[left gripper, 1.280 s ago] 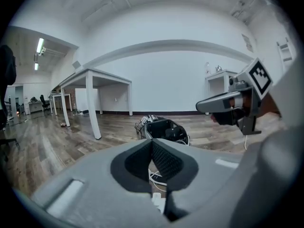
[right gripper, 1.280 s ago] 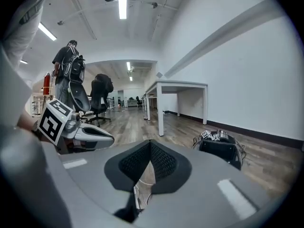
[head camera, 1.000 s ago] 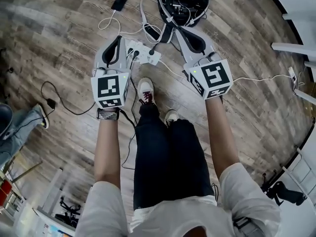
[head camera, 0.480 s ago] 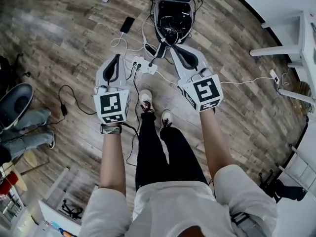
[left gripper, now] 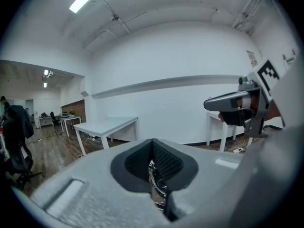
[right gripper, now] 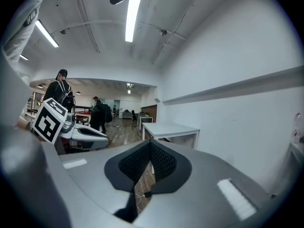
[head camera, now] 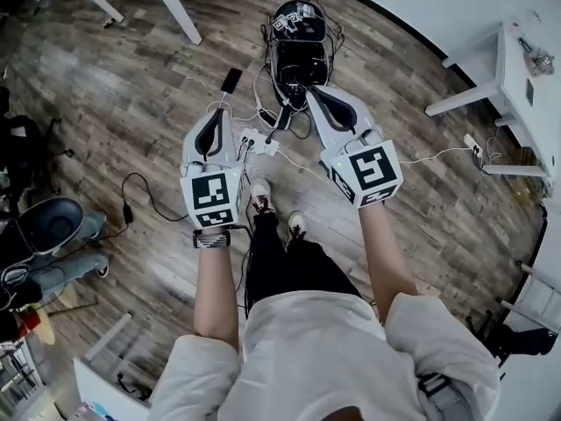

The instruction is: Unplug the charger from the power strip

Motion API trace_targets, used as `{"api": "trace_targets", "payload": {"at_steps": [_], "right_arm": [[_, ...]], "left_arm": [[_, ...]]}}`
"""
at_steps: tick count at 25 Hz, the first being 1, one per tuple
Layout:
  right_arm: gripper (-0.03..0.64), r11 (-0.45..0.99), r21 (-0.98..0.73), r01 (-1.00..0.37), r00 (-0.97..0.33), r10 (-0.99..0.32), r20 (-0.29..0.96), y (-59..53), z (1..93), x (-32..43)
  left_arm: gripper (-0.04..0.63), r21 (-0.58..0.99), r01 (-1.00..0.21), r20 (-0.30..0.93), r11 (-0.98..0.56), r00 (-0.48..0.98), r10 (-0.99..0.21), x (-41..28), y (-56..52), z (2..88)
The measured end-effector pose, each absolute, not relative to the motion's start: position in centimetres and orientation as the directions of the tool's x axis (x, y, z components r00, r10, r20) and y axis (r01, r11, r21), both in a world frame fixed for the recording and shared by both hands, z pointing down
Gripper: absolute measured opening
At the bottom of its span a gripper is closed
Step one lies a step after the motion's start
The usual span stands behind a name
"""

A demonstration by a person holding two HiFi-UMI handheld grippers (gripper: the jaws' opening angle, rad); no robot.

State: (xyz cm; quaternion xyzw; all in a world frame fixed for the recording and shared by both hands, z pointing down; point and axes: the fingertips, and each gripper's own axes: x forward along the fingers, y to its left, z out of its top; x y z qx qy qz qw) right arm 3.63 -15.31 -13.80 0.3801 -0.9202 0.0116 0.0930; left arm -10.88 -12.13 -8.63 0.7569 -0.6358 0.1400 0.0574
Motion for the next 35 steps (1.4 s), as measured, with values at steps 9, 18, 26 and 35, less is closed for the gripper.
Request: {"api": "trace_targets", "payload": {"at_steps": [9, 18, 26, 35], "right_arm": [[0.002, 0.709, 0.082, -0.7, -0.703, -0.705, 0.095, -13.8, -22.8, 4.8], [0.002, 0.692, 0.12, -0.712, -0.696, -0.718, 0.011, -14.0, -30.1, 5.7], [0.002, 0.693, 0.158, -0.704, -0.704, -0.709, -0.028, -13.4, -33.4, 4.7], [0.002, 0.691, 0.173, -0.702, -0.705, -0.709, -0.025, -12.0, -33.8, 3.5]], "left_arm": [[0.005, -0.151, -0.971, 0.196, -0.185, 0.154, -0.968, -8.8, -11.4, -18.2], [0.005, -0.232, -0.959, 0.099, -0.161, 0.141, -0.985, -7.8, -12.3, -26.4], [0.005, -0.266, -0.954, 0.026, -0.141, 0.14, -0.99, -8.4, -11.6, -31.6], [0.005, -0.25, -0.955, 0.027, -0.159, 0.158, -0.987, -8.9, -10.6, -31.5]]}}
